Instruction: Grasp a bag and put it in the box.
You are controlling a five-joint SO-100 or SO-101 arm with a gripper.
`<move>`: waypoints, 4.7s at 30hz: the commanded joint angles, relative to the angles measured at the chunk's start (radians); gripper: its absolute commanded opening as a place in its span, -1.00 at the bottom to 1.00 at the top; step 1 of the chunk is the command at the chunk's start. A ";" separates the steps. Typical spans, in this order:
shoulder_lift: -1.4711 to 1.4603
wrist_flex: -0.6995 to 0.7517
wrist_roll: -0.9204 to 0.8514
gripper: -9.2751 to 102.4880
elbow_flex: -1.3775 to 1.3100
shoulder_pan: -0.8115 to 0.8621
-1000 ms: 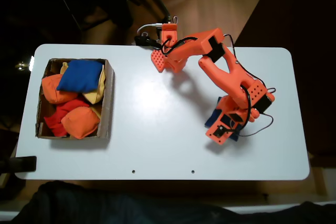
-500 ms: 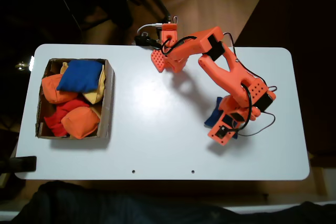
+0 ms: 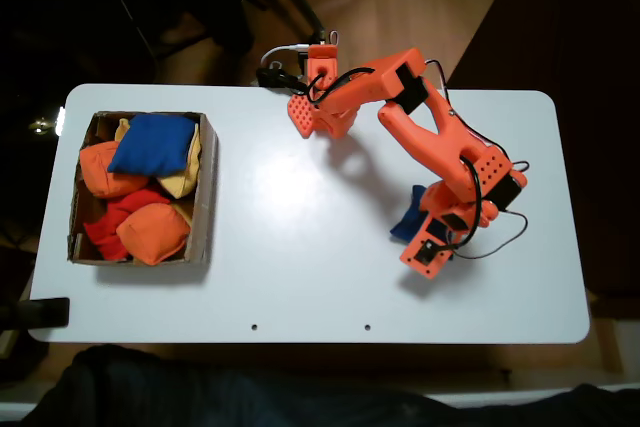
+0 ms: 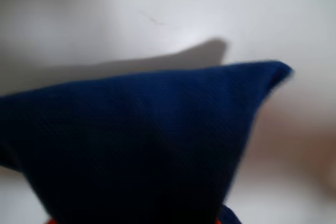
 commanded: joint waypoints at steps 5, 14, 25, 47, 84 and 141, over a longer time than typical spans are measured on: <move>-0.046 -0.011 0.002 -0.54 0.063 -0.012; 0.043 -0.023 0.009 -0.72 0.067 0.000; 0.169 -0.029 0.015 -0.78 0.067 0.025; 0.321 -0.051 0.041 -0.83 0.003 0.052; 0.873 0.086 0.209 -0.84 -0.287 0.328; 1.106 -0.044 0.072 -0.84 -0.199 1.493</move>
